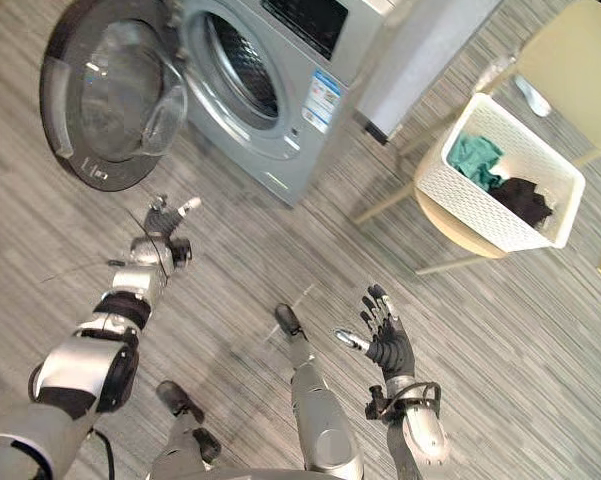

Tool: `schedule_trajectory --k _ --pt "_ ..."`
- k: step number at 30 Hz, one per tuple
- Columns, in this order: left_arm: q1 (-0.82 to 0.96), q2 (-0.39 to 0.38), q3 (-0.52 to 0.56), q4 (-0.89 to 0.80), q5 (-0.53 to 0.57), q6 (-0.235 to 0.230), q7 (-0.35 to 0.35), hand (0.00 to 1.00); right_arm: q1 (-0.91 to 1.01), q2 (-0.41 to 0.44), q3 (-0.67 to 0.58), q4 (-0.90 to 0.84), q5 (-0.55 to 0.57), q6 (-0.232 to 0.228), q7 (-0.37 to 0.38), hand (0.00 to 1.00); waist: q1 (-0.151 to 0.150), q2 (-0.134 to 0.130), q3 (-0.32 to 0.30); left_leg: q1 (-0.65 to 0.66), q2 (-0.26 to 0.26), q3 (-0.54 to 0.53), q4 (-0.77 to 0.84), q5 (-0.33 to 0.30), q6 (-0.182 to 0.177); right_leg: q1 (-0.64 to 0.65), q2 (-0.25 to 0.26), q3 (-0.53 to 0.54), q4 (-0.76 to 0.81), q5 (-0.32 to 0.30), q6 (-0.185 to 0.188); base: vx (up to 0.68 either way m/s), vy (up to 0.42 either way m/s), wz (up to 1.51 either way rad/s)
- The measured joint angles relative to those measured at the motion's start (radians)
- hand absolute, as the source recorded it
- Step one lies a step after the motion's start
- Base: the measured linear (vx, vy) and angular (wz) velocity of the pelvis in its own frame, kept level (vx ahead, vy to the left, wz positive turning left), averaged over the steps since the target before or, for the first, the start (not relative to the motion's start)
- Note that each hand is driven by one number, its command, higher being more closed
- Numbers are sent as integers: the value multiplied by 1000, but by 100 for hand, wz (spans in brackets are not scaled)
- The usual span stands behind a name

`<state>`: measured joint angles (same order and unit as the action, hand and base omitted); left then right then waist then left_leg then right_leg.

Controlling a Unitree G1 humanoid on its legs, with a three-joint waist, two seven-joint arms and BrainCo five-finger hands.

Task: Pick up the laundry basket with both hands and put the clothes into the washing machine.

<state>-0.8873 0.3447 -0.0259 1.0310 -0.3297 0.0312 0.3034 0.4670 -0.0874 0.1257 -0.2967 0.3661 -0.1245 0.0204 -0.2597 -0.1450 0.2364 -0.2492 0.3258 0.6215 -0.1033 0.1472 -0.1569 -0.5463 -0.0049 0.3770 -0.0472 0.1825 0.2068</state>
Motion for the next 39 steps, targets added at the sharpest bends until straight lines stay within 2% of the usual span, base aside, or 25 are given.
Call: schedule_trajectory --k 2,4,5,6,8,9,10,11,14,15,17,20,23,27,30,32,35,39 --pt "-56 13 39 -11 -83 -2 17 0 37 38 15 -73 23 -26 -28 0 3 2 8 -30 27 16 1 9 -14 -26 12 -30 -22 46 -18 44 -83 -11" --pt "-116 36 74 -54 -173 -19 45 0 51 62 37 -135 33 -52 -52 0 18 6 43 -68 42 12 7 12 -17 -47 18 -48 -48 89 -69 19 -25 2" --pt "-132 38 73 -73 -200 -18 43 0 53 66 46 -148 36 -58 -62 0 27 6 52 -82 44 12 7 15 -14 -59 20 -50 -48 91 -70 28 0 9" --pt "-143 -8 68 -139 -239 -31 71 0 53 75 55 -181 38 -68 -75 0 60 21 78 -110 50 7 8 15 -15 -82 21 -61 -48 96 -74 20 18 7" --pt "-146 -24 68 -203 -256 -59 88 0 49 92 65 -192 38 -71 -88 0 89 30 89 -155 59 -4 41 11 -20 -107 19 -73 -45 98 -76 -1 22 16" --pt "-172 2 78 -209 -278 -72 95 0 49 103 80 -192 47 -77 -100 0 109 31 90 -204 71 -11 89 2 -30 -131 19 -79 -46 109 -70 -34 3 20" --pt "-204 42 83 -209 -301 -72 101 0 48 109 85 -193 57 -83 -110 0 114 31 97 -233 83 -16 118 -3 -33 -149 21 -85 -46 117 -62 -88 -18 27" --pt "-255 109 118 -209 -333 -75 111 0 43 122 84 -196 60 -90 -119 0 112 31 125 -269 94 -33 150 -7 -33 -162 20 -101 -46 122 -63 -93 -25 24" --pt "-329 238 175 -210 -422 -85 153 0 45 127 88 -199 66 -94 -151 0 117 31 146 -350 120 -39 233 -41 -35 -206 20 -100 -48 122 -64 -106 -7 5" --pt "-330 256 193 -211 -436 -87 163 0 44 126 88 -199 66 -94 -153 0 122 32 147 -362 129 -39 257 -46 -34 -210 22 -100 -49 122 -64 -75 7 -16" --pt "-303 288 235 -228 -454 -97 193 0 46 117 84 -200 65 -96 -159 0 132 36 149 -397 174 -42 367 -101 -35 -213 37 -95 -49 125 -67 -61 9 -26" --pt "-256 301 255 -249 -455 -99 200 0 47 95 77 -200 63 -100 -172 0 149 37 150 -434 226 -42 497 -167 -37 -213 49 -88 -49 135 -79 -29 31 -31" --pt "-210 300 315 -277 -454 -95 200 0 47 59 67 -199 51 -100 -172 0 160 39 151 -456 255 -45 572 -201 -39 -207 53 -102 -42 138 -82 -16 38 -15" --pt "-130 299 395 -294 -448 -95 201 0 47 28 34 -199 28 -100 -171 0 163 49 157 -440 250 -67 575 -201 -37 -173 44 -166 -34 138 -82 -32 9 21" --pt "-67 284 424 -295 -438 -94 198 0 45 -6 19 -197 17 -99 -169 0 163 54 160 -415 228 -79 574 -212 -17 -136 21 -212 -25 135 -83 -49 31 25" --pt "-52 264 424 -296 -409 -93 195 0 44 -18 12 -195 16 -99 -164 0 163 57 162 -406 210 -85 575 -224 2 -114 -1 -237 -25 124 -100 -68 66 34" --pt "-44 239 420 -297 -402 -88 176 0 45 -33 9 -179 16 -98 -148 0 161 57 162 -400 186 -86 574 -227 2 -102 -21 -255 -25 116 -103 -51 46 24" --pt "-44 213 394 -297 -402 -84 168 0 44 -40 9 -158 16 -92 -146 0 160 57 162 -402 180 -78 591 -230 27 -104 -34 -265 -25 113 -109 -31 41 2"
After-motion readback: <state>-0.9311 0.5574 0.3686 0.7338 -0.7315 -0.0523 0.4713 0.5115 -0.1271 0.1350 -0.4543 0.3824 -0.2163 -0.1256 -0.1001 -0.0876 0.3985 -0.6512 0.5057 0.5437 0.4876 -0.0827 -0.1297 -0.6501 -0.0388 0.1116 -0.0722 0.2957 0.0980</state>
